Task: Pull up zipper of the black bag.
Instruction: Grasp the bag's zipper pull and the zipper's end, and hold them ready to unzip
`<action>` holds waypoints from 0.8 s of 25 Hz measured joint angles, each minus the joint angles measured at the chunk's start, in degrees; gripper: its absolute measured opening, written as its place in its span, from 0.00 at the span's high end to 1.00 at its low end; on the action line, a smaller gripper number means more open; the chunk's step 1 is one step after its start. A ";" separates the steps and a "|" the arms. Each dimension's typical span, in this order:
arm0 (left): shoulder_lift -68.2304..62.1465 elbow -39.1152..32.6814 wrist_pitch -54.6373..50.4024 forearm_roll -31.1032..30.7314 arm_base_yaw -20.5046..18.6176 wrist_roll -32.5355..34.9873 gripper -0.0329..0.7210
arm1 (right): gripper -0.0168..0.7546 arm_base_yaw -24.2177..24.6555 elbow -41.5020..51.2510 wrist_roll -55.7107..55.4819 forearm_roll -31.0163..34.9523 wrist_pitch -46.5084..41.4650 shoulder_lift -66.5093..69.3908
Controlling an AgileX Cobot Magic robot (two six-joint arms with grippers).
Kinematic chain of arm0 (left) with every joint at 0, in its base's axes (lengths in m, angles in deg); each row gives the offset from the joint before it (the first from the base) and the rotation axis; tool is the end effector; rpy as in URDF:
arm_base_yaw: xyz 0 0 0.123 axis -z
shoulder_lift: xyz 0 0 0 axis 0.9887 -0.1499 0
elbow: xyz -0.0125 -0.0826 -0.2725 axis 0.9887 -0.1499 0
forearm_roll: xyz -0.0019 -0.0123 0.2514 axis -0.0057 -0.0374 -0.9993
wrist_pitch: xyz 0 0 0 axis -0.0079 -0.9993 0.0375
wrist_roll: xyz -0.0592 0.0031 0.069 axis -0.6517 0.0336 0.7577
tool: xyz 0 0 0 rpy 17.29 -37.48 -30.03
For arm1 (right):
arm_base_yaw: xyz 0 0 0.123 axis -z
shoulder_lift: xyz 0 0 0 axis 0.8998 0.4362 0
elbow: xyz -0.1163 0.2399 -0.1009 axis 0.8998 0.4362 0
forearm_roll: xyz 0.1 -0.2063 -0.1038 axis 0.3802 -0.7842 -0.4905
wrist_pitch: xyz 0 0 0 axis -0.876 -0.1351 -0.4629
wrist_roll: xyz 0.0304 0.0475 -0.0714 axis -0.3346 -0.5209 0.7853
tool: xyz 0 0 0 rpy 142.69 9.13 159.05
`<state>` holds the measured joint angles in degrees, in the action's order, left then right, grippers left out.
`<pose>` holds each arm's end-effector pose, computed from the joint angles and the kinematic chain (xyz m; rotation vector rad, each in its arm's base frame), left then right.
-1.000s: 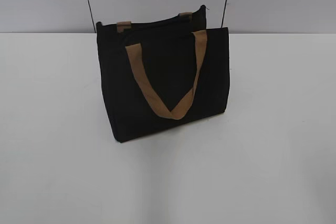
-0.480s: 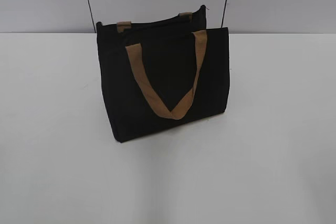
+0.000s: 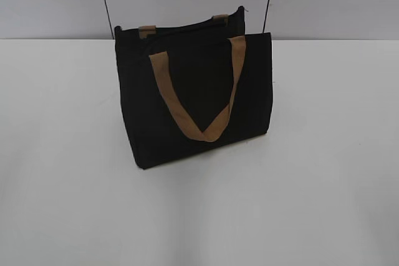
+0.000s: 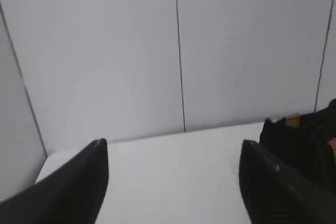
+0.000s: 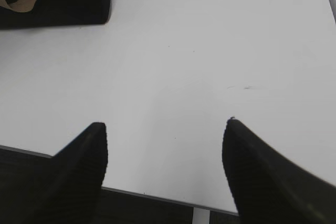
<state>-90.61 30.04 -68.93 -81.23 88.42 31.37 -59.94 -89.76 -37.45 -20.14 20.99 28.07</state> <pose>0.0319 -0.0043 0.3426 0.1886 1.5712 -0.0133 -0.0042 0.0171 0.2669 -0.2809 2.0693 0.0070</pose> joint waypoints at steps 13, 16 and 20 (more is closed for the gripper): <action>-33.28 -13.02 54.60 3.16 3.41 -2.22 0.19 | 0.30 0.00 0.00 0.00 0.00 0.00 0.00; -42.73 -13.08 57.79 3.16 3.41 -3.01 0.19 | 0.30 0.00 0.00 0.00 0.00 0.00 0.00; -51.67 -13.13 61.59 3.09 3.55 -3.96 0.19 | 0.30 0.00 0.00 0.00 0.00 0.00 0.00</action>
<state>-142.28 16.91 -7.35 -78.14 91.97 27.41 -59.94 -89.76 -37.45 -20.14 20.99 28.07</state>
